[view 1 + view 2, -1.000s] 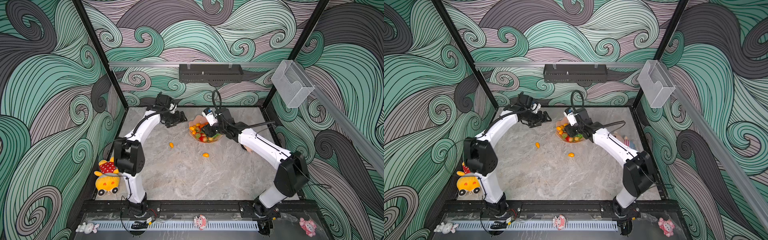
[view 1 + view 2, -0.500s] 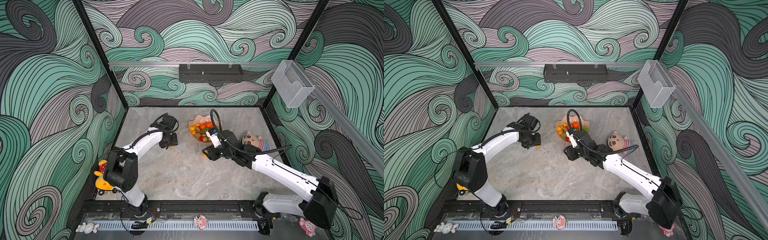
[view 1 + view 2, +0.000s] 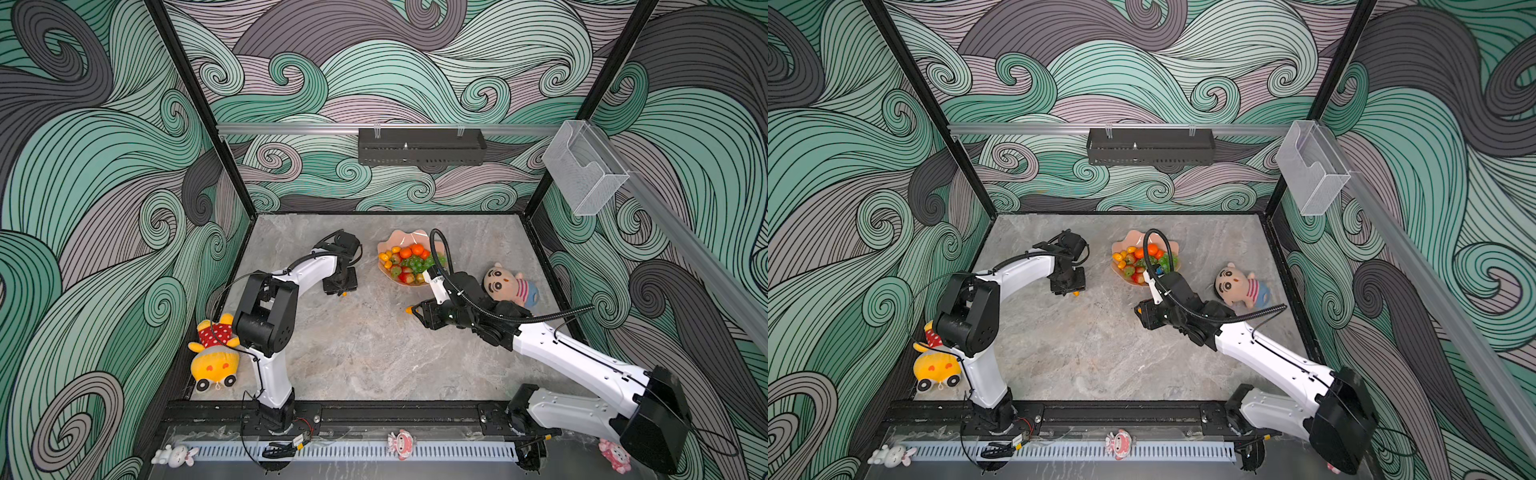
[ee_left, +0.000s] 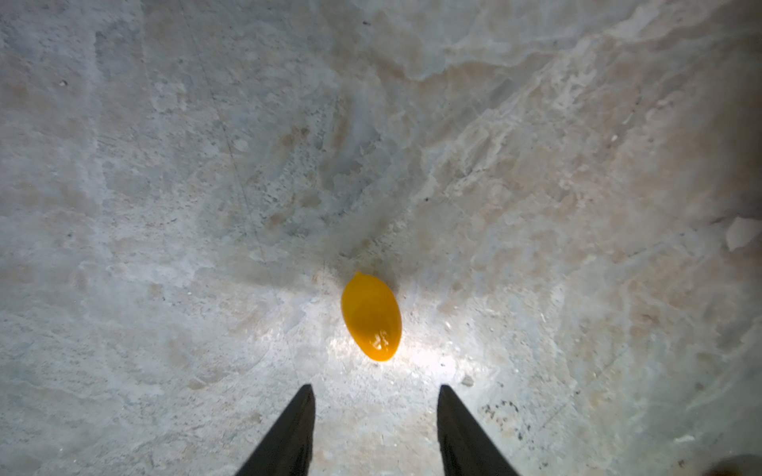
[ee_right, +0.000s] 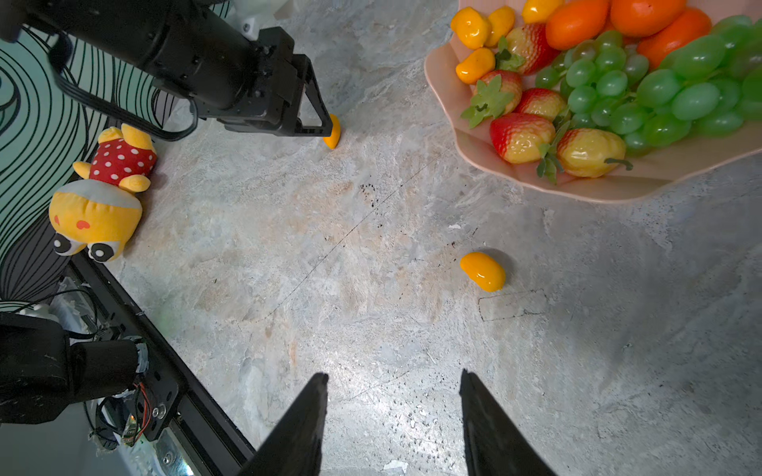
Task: Arrange fruit in a fruit bowl
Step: Pick up the fruit from the center of the table.
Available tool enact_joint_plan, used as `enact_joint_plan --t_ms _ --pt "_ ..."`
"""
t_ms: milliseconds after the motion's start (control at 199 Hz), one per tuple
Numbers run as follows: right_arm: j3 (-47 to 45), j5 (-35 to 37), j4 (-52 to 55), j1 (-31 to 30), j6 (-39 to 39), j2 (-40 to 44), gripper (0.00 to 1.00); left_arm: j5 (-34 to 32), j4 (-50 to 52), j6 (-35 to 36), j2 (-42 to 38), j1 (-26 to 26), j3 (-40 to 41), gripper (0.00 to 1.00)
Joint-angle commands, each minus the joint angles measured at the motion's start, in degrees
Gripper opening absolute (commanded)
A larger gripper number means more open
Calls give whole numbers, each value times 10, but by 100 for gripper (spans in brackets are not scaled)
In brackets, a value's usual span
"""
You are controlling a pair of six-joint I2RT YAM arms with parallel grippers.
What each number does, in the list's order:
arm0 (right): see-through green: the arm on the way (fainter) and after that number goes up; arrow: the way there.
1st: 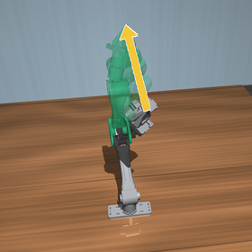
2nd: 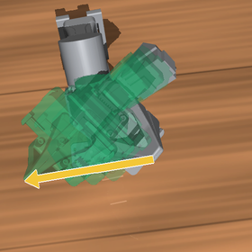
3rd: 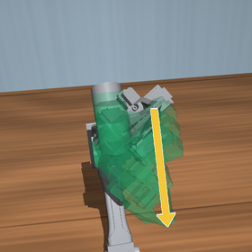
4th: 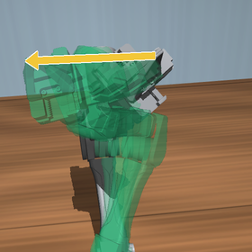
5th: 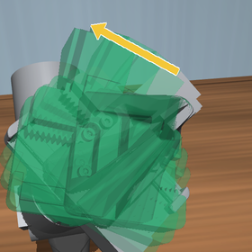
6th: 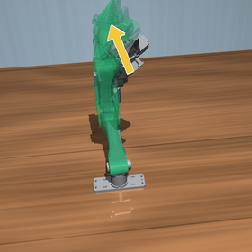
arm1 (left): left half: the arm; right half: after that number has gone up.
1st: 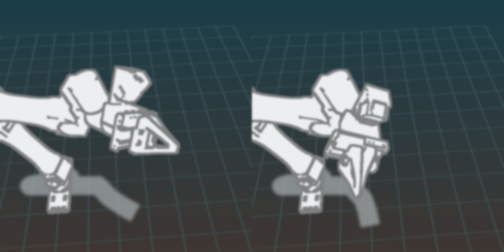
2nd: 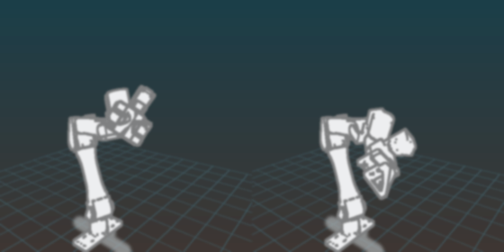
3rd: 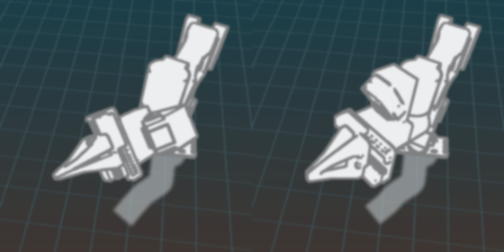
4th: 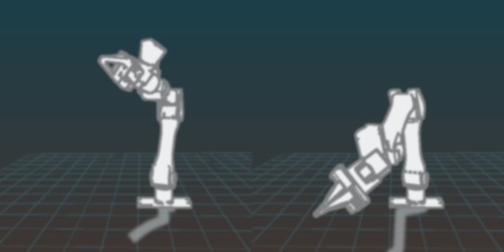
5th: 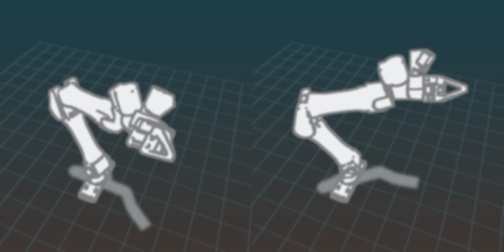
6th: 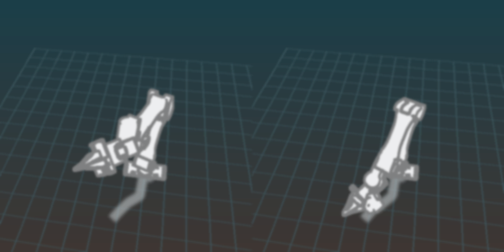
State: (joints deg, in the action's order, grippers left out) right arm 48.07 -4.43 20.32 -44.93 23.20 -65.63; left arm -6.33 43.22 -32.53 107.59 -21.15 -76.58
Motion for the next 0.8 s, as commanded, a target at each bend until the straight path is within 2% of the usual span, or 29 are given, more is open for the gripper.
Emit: enact_joint_plan --t_ms 0,442,799 --pt "2 14 7 0 -1 10 51 -9 3 4 21 9 -28 49" --pt "3 19 43 0 -20 34 51 14 -4 10 73 17 -50 45" --pt "-5 22 44 0 -23 40 51 24 -7 11 102 17 -56 38"
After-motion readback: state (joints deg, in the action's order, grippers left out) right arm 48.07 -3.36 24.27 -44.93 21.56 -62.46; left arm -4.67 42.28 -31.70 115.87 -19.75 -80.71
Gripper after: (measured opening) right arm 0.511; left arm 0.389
